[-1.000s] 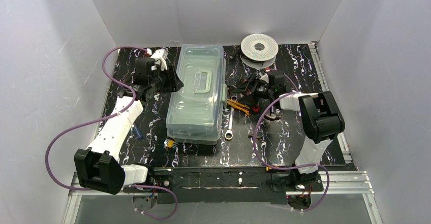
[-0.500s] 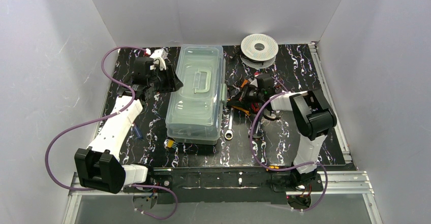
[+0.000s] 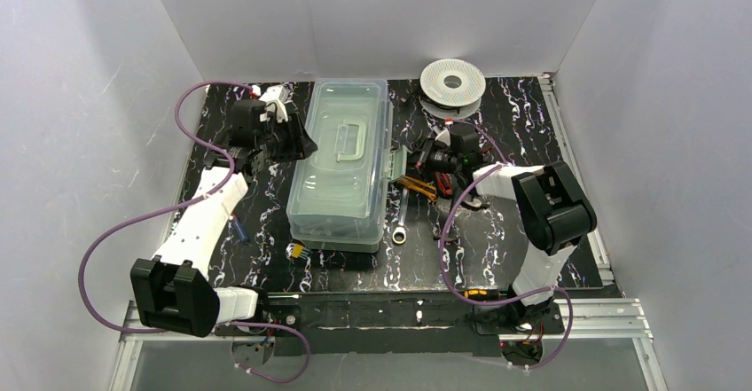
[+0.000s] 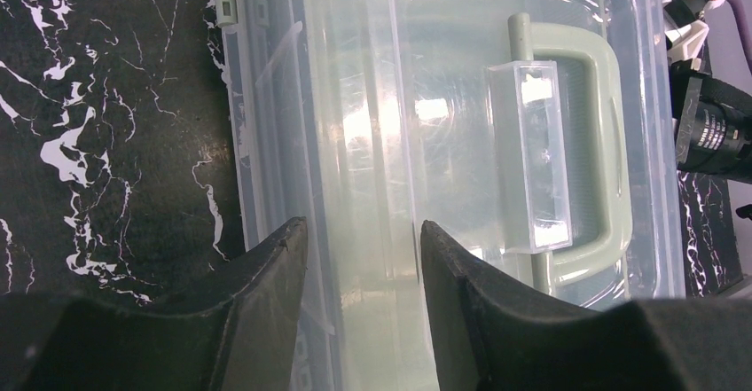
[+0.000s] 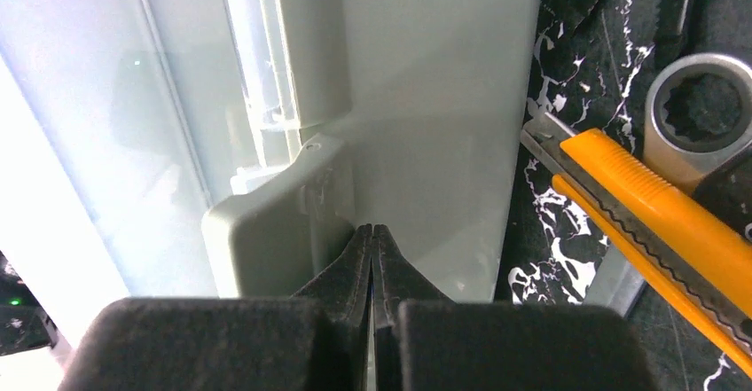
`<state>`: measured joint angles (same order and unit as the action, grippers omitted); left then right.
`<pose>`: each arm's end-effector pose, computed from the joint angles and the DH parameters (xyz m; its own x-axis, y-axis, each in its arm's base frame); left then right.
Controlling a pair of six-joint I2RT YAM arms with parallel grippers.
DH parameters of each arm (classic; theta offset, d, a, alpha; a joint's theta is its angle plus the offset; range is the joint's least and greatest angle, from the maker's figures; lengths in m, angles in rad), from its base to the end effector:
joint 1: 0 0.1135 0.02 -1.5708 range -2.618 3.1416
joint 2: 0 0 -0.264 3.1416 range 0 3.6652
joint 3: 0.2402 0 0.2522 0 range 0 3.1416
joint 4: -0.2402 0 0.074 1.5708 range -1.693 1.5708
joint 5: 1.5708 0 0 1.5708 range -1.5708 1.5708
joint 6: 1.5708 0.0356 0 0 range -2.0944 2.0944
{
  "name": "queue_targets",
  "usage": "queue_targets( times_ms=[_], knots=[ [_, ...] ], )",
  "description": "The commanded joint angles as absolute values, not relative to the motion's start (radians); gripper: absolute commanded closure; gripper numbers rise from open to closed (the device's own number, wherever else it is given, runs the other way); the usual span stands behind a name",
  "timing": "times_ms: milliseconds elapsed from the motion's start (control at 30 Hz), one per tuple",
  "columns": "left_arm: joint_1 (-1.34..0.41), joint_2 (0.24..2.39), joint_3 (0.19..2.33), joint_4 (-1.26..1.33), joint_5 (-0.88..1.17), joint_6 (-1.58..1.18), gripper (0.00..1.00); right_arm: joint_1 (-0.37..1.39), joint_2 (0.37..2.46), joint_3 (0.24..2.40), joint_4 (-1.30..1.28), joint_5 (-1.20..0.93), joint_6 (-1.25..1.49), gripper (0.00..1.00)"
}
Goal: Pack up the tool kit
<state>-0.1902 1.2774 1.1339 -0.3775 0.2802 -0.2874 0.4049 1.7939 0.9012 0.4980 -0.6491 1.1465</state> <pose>0.2815 -0.0642 0.3367 -0.5870 -0.1644 -0.7927 0.2616 0.8881 -0.3779 0.3346 0.1668 0.1785 -0.8989 0.4046 -0.1682 -0.0182 0.3490 0.9369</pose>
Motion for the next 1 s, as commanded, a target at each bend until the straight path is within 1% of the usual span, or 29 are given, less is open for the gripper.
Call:
queue_targets(
  times_ms=[0, 133, 367, 533, 667, 767, 900, 967],
  knots=[
    [-0.223, 1.315, 1.078, -0.554, 0.375, -0.263, 0.61, 0.423, 1.745, 0.919, 0.74, -0.751, 1.253, 0.99],
    [-0.224, 1.309, 1.075, -0.557, 0.366, -0.261, 0.61, 0.399, 1.728, 0.903, 0.532, -0.689, 1.18, 0.99],
    [-0.224, 1.286, 1.071, -0.569, 0.325, -0.26, 0.61, 0.254, 1.638, 0.823, 0.254, -0.557, 1.042, 0.99],
    [-0.224, 1.267, 1.074, -0.569, 0.295, -0.258, 0.58, 0.192, 1.56, 0.813, 0.129, -0.508, 0.934, 0.97],
    [-0.224, 1.247, 1.083, -0.57, 0.27, -0.26, 0.46, 0.188, 1.477, 0.802, 0.101, -0.49, 0.855, 0.93],
    [-0.224, 1.227, 1.104, -0.583, 0.253, -0.27, 0.3, 0.189, 1.42, 0.804, 0.059, -0.456, 0.784, 0.87],
    [-0.226, 1.197, 1.16, -0.617, 0.234, -0.277, 0.14, 0.189, 1.364, 0.814, 0.018, -0.421, 0.71, 0.72],
    [-0.229, 1.191, 1.201, -0.643, 0.227, -0.275, 0.04, 0.189, 1.349, 0.816, 0.021, -0.424, 0.703, 0.57]
  ],
)
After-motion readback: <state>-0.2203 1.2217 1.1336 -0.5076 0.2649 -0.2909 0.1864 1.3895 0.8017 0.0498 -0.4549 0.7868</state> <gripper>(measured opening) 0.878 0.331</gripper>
